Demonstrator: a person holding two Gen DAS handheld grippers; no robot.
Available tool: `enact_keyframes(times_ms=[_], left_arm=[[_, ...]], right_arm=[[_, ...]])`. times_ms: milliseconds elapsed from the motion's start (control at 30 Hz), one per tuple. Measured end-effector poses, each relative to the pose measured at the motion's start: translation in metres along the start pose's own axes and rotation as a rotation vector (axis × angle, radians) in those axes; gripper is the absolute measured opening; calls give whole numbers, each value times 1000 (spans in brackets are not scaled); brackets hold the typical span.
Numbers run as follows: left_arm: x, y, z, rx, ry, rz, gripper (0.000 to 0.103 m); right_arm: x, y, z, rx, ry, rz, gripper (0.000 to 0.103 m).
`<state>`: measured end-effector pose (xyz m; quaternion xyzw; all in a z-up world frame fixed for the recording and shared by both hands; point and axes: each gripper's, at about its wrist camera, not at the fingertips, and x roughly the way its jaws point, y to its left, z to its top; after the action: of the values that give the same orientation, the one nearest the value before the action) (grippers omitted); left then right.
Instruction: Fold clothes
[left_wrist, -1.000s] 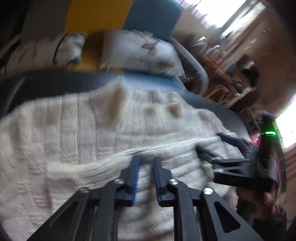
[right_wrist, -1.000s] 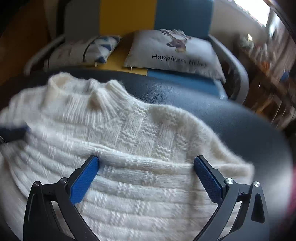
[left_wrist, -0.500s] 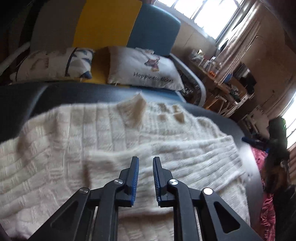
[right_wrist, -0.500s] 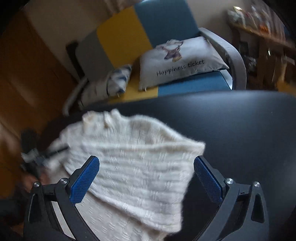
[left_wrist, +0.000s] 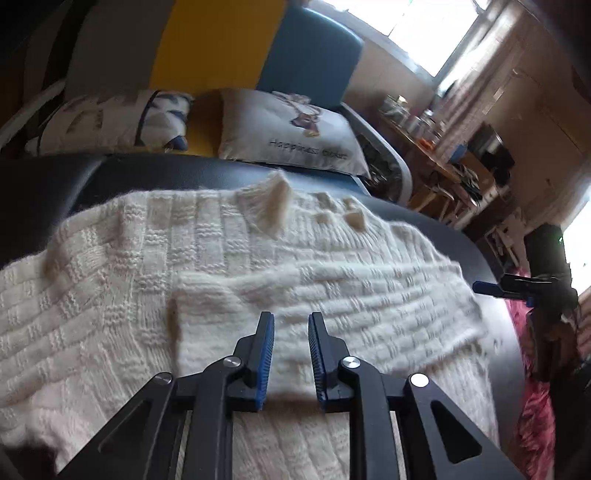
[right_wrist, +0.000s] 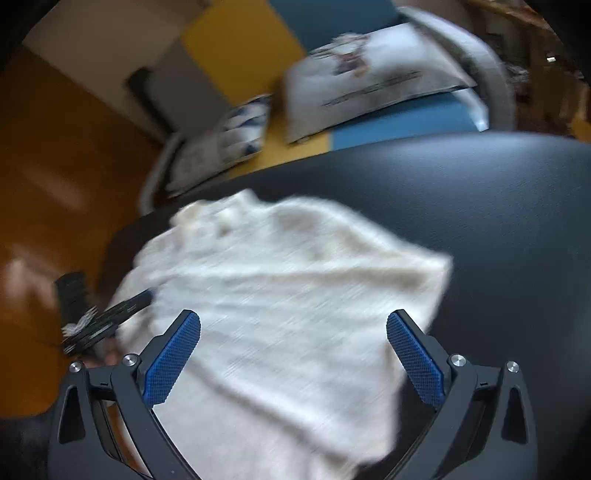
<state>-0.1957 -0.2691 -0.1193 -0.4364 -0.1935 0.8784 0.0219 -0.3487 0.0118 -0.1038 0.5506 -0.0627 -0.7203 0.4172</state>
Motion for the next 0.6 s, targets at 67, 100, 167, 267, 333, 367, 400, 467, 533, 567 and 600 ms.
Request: enact_keyframes(times_ms=[67,100,167,267,333,367,400,467,533,567,600], left_arm=[[7,2,-5,0,23,29,18],[10,4,-8,-6,32,33,18],[3,4,-5,-46,31,24,18],[-10,3,-1,-81,0,-49,19],[-12,-4,0,-47,-7,-27,19],[-9,-4,0,-42,9,-12,19],[-5,-5,-1,-37,24,3,19],[4,-3,-4,-39,62,27,19],[6,0,-7,-50,50,24,19],[6,0,-8,-46,47,26,19],[5,0,-9,-42,44,27,19]], right_arm=[[11,3,-13,-4,50,-5,103],[19,-3,-17,20,73,-31,103],[21,-12,-21,70,58,-43,103],[-12,-12,-31,168,-109,124,103],[-21,-12,-49,210,-164,170,103],[-23,-13,-61,242,-186,180,103],[-21,-15,-73,273,-196,202,103],[-13,-20,-96,321,-197,195,103],[-5,-24,-105,356,-216,184,103],[-2,-25,-105,376,-234,197,103],[-1,-27,-103,394,-259,219,103]])
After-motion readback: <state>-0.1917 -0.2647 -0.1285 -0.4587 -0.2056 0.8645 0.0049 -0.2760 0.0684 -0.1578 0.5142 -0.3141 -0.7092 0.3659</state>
